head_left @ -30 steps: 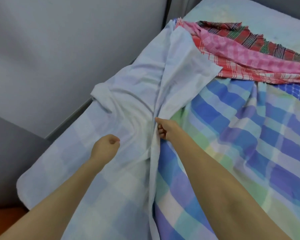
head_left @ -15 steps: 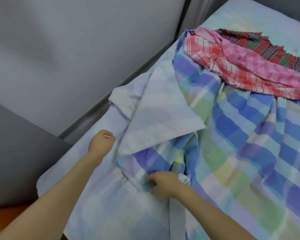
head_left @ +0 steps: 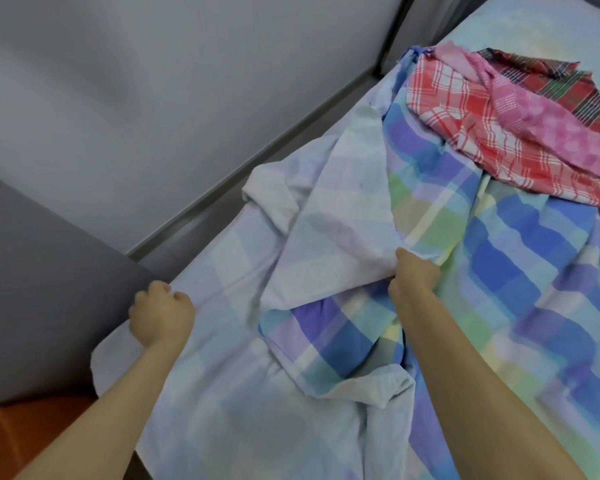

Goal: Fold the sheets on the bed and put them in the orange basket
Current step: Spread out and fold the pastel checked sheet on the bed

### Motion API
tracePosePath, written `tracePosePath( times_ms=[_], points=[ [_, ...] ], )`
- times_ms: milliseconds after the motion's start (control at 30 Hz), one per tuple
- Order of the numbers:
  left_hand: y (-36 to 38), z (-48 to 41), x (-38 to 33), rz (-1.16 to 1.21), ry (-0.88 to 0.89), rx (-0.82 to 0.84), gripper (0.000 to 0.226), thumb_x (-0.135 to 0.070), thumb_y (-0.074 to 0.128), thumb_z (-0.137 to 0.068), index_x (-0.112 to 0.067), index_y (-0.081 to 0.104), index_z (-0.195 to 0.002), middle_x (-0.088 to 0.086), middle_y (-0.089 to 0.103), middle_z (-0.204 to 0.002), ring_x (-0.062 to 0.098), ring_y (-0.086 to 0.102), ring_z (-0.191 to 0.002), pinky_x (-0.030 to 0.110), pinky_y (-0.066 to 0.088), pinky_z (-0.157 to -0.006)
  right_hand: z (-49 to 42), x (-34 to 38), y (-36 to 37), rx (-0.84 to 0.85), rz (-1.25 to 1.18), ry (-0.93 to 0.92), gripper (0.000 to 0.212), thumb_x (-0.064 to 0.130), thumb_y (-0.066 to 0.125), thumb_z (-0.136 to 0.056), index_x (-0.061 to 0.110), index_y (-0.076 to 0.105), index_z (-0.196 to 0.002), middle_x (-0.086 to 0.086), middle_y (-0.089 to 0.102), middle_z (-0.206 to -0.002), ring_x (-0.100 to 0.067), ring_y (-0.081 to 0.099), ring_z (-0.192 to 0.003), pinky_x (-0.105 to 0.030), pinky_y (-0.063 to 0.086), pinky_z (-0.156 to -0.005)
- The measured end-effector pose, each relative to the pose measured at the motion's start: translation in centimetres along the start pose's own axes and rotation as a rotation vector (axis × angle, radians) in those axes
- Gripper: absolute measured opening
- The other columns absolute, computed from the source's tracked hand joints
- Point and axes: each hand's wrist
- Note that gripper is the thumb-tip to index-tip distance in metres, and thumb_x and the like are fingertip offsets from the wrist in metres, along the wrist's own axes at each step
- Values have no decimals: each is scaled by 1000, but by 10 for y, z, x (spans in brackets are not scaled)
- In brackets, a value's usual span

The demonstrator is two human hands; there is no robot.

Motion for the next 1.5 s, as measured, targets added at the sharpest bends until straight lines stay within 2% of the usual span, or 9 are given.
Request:
tracePosePath(
  times_ms=[133,300,667,767,867,1033,1100,1267,1500],
  points=[
    [-7,-14,47,-130,-177,14,39,-23,47,-92,-1,49,-124,28,46,-127,46,45,-113,53,39,-94,81,17,24,321,429,-1041,27,7,58,-84,16,38,-70,6,33,-59,-16,32,-60,-31,29,-58],
    [-9,-37,105,-102,-372,178,46,-35,38,-95,3,55,-114,25,57,-115,42,54,-103,47,46,-89,166,-52,63,862,667,-1476,13,10,62,-74,14,52,-81,-8,58,-61,-28,54,-48,-24,36,-38],
    [-19,-68,140,214,-566,204,26,-10,59,-81,10,64,-98,25,65,-98,38,62,-89,37,51,-73,197,-121,72,1168,903,-1127,14,16,49,-83,8,54,-73,-18,61,-69,-36,60,-64,-23,19,-57],
    [-38,-46,118,332,-274,-11,15,-13,58,-78,-2,66,-72,22,61,-72,33,56,-67,35,43,-64,202,-116,71,1100,901,-1051,34,10,53,-88,18,31,-63,-1,41,-52,-31,45,-53,-25,14,-55],
    [-64,12,87,556,139,-20,6,-12,64,-83,-9,68,-86,-3,63,-78,7,57,-73,21,44,-70,204,-110,71,1027,908,-743,44,11,52,-91,17,25,-58,2,29,-51,-17,32,-51,-32,24,-54],
    [-72,80,80,244,1026,350,20,-34,57,-82,-21,71,-88,-10,66,-80,7,57,-78,20,43,-70,193,-99,53,855,731,-264,29,6,45,-92,-1,47,-65,-18,48,-58,-22,48,-52,-29,48,-47],
    [-60,75,86,140,944,390,27,-40,54,-84,-21,73,-88,-7,69,-85,10,60,-81,26,47,-72,181,-97,39,774,777,-270,33,9,47,-92,-5,52,-63,-19,57,-54,-29,59,-51,-42,56,-55],
    [-23,7,81,473,-49,317,37,-36,52,-92,-4,63,-77,21,66,-82,37,63,-84,45,53,-78,167,-92,13,739,815,-189,28,7,52,-90,3,49,-62,-3,56,-45,-25,64,-50,-46,55,-68],
    [-6,-60,39,181,23,355,48,-37,68,-82,-12,61,-122,10,59,-127,29,55,-116,36,44,-98,166,-90,9,768,793,-208,20,7,55,-89,2,51,-70,0,53,-45,-17,63,-46,-46,55,-68]
  ],
)
Point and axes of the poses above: each hand's wrist, its own z-axis away from the middle knuckle, its own y-axis out of the palm, x = y × z
